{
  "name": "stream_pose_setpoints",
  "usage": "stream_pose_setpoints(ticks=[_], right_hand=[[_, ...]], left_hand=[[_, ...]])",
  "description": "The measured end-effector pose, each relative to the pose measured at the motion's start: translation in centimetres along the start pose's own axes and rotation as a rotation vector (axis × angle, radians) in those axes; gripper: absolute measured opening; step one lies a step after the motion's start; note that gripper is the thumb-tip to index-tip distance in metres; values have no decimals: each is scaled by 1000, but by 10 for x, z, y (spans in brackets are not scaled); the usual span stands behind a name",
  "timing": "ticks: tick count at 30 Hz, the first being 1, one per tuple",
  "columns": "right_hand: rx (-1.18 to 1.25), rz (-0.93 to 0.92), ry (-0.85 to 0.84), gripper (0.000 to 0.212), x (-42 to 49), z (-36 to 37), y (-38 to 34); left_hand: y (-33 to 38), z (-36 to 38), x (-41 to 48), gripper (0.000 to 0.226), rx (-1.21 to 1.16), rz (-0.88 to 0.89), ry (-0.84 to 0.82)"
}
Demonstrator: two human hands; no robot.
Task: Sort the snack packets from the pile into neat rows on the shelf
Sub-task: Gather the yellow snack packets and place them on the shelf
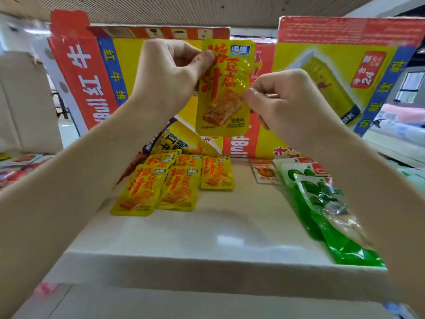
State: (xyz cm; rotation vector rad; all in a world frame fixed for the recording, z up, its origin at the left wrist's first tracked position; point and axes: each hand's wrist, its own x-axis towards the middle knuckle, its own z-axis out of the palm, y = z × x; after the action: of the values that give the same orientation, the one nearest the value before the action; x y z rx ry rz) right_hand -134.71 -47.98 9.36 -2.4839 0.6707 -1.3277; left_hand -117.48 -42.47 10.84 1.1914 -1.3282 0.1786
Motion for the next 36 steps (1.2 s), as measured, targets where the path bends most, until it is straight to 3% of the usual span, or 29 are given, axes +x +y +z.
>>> stream_pose_setpoints(ticks=[8, 12, 18, 21, 25, 31, 36], right_hand=[[-244, 195, -199, 39, 6, 42, 35], [-302, 304, -311, 24, -7, 63, 47], [-468, 405, -480, 14, -19, 70, 43], [-525, 437, -585, 22, -25, 74, 40], [-539, 382, -582, 32, -28, 77, 32], [-563, 408, -622, 28, -31, 85, 33], [-585, 399, -638, 28, -32, 83, 32]], left_hand=[[-61, 21, 4, 21, 228, -73, -110], [-88, 30, -13, 21, 476, -130, -250], [-109, 36, -38, 31, 563, -155, -409], [-113, 43, -47, 29, 589, -173, -413], [-118, 48, -50, 22, 632, -154, -398], [-120, 47, -51, 12, 667, -91, -430], [-121, 50, -54, 8, 679, -173, -519]])
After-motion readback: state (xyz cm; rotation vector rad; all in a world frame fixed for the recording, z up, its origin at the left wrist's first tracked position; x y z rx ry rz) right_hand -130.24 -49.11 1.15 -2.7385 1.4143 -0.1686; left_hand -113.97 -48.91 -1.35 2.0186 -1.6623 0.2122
